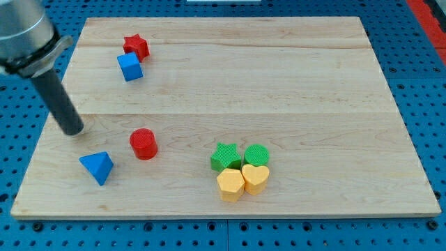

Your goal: Point at the blue triangle

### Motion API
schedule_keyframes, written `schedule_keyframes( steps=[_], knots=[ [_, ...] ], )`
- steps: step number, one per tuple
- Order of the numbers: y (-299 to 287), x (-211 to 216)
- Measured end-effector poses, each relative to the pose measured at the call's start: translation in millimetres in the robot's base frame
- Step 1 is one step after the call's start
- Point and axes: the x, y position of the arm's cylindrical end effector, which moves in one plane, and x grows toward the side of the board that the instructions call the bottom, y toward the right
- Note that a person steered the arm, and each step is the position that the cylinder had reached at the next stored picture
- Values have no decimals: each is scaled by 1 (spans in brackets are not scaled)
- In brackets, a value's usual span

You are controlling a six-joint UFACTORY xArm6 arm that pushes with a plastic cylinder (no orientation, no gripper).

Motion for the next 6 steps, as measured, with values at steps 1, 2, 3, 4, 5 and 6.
schedule_keyframes(
  steps=[1, 2, 3, 4, 5, 6],
  knots=[
    [0, 53],
    [3, 99],
    [60, 104],
    [95, 91],
    [79, 80],
    [45, 71]
  ],
)
